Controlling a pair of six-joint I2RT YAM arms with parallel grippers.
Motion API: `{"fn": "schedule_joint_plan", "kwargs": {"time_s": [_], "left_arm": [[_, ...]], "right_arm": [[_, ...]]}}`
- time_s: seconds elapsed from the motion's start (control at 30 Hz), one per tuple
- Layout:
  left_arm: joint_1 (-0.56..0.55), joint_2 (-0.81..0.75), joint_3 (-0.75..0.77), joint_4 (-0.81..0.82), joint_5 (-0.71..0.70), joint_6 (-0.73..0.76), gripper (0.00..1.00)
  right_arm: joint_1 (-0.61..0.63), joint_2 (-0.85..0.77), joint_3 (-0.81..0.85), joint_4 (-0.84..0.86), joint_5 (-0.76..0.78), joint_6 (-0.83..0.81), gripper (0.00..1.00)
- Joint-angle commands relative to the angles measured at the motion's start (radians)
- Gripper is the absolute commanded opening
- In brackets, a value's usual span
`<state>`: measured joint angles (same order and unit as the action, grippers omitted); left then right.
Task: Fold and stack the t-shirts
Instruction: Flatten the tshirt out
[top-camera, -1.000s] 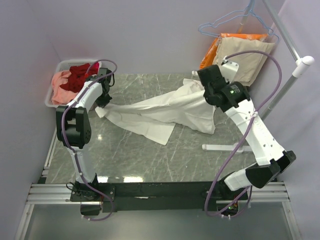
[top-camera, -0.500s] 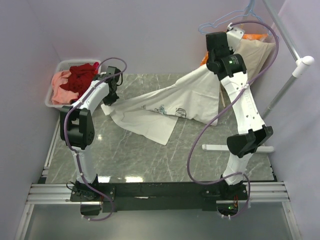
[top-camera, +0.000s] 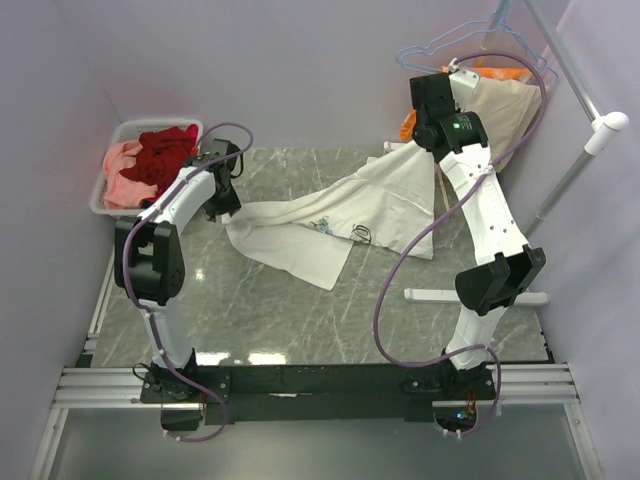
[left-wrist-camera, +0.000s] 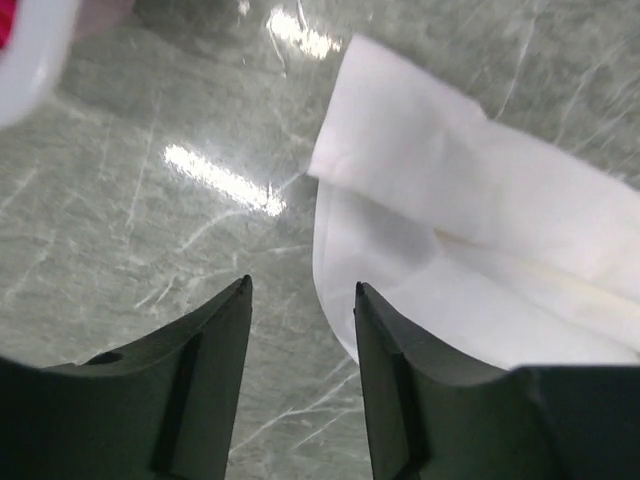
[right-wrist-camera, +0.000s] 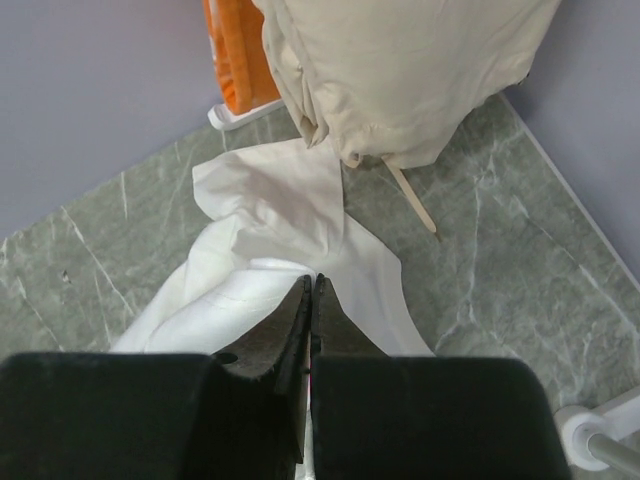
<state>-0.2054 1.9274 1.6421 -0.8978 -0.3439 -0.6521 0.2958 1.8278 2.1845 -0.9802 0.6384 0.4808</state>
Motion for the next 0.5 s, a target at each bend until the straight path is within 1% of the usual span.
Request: {"fn": "schedule_joint_plan", "kwargs": {"time_s": [0.0, 0.03, 0.17, 0.33, 0.47], "left_arm": [[0.001, -0.082, -0.094, 0.051, 0.084, -0.038, 0.5], [0.001, -0.081, -0.128, 0.059, 0.086, -0.047, 0.5], [0.003, -0.053, -0.157, 0.131, 0.089, -0.073, 0.48], [0.003, 0.021, -0.094, 0.18, 0.056, -0.106, 0.47], [0.004, 0.065, -0.053, 0.175, 0.0, -0.113, 0.47]], "right_arm": [[-0.006, -0.015, 0.009, 0.023, -0.008, 0.021, 0.0], [-0.007, -0.013, 0.009, 0.023, -0.009, 0.021, 0.0], [-0.006, -0.002, 0.001, 0.02, -0.032, 0.022, 0.0], [-0.006, 0.004, -0.008, 0.015, -0.042, 0.022, 0.0], [-0.006, 0.004, -0.018, 0.014, -0.048, 0.022, 0.0]]}}
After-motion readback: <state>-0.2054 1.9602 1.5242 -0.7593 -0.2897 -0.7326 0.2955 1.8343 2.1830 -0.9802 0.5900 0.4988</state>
